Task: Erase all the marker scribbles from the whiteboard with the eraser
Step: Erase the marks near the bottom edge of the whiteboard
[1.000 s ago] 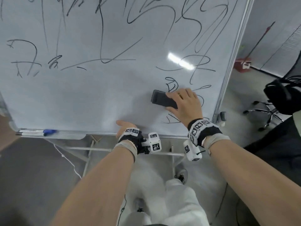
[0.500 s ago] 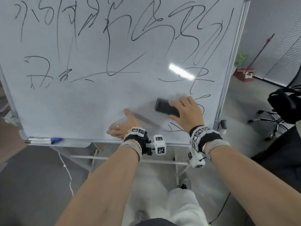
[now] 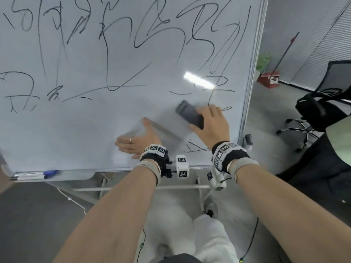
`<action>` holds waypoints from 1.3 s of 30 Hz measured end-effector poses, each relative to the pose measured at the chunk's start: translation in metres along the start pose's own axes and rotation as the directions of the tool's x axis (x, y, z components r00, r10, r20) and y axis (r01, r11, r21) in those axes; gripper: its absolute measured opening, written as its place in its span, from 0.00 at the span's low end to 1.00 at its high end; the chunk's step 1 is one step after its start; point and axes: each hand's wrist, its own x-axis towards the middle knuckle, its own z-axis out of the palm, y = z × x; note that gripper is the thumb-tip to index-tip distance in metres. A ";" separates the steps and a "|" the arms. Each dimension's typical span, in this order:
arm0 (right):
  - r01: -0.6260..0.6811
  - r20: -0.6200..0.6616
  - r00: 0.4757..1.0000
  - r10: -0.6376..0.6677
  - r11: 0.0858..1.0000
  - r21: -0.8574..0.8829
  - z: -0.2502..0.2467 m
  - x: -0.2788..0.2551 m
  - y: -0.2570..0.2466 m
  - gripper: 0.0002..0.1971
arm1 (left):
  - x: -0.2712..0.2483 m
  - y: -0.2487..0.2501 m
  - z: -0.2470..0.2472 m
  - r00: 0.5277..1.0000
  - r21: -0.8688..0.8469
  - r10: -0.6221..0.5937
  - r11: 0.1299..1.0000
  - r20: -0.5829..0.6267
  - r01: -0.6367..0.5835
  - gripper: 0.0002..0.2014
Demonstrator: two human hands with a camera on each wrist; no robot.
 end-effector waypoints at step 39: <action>-0.419 -0.276 0.861 0.427 0.904 0.088 0.011 0.013 0.022 0.33 | 0.004 0.001 0.013 0.998 0.069 -0.006 0.998 -0.059 0.010 0.58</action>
